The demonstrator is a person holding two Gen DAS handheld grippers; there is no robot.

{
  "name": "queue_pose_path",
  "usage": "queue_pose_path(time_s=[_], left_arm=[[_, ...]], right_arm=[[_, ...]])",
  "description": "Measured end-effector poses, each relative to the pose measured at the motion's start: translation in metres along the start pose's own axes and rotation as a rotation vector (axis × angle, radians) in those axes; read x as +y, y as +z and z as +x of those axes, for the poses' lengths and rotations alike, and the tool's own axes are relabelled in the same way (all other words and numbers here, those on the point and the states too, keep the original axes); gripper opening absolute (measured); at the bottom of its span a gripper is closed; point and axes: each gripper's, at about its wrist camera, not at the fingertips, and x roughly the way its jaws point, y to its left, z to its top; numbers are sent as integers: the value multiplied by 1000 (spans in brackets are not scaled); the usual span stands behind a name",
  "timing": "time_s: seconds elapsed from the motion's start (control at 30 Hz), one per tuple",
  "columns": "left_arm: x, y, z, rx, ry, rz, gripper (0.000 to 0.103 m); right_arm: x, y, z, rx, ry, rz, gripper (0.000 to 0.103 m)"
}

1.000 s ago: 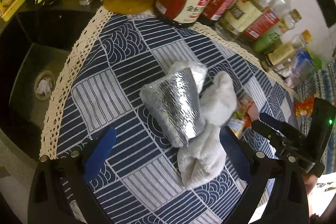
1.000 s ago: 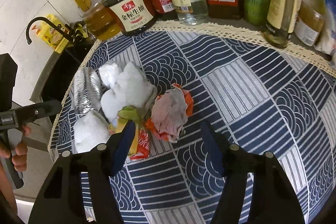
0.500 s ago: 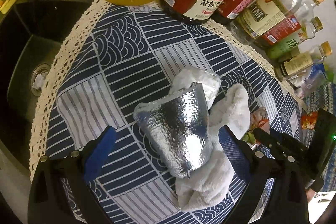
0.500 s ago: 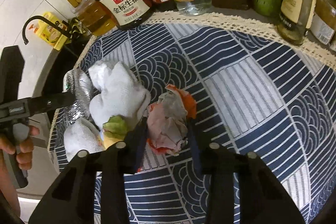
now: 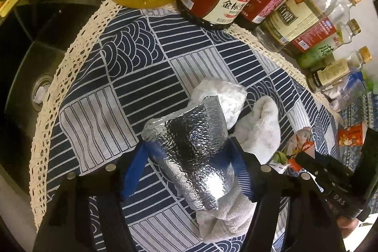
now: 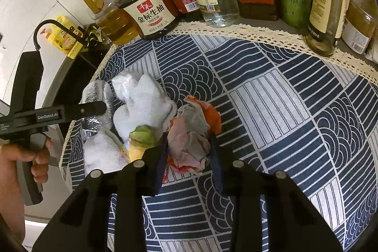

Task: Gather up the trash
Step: 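Grasp the foil cup with left gripper while right grasps pink-orange wrapper, then lift both held items off the counter and carry them down over the bin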

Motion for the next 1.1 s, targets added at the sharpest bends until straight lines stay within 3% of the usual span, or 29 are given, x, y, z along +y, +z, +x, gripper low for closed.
queue_pose_path(time_s=[0.43,1.1], left_arm=[[4,-8,-39,-60,-28,39,64],[30,-68,-95,-88,-134,186,64]], right_arm=[[10,-19,-23,-24,-38,22,34],[66,-93,-57,-76,-123,126,34]])
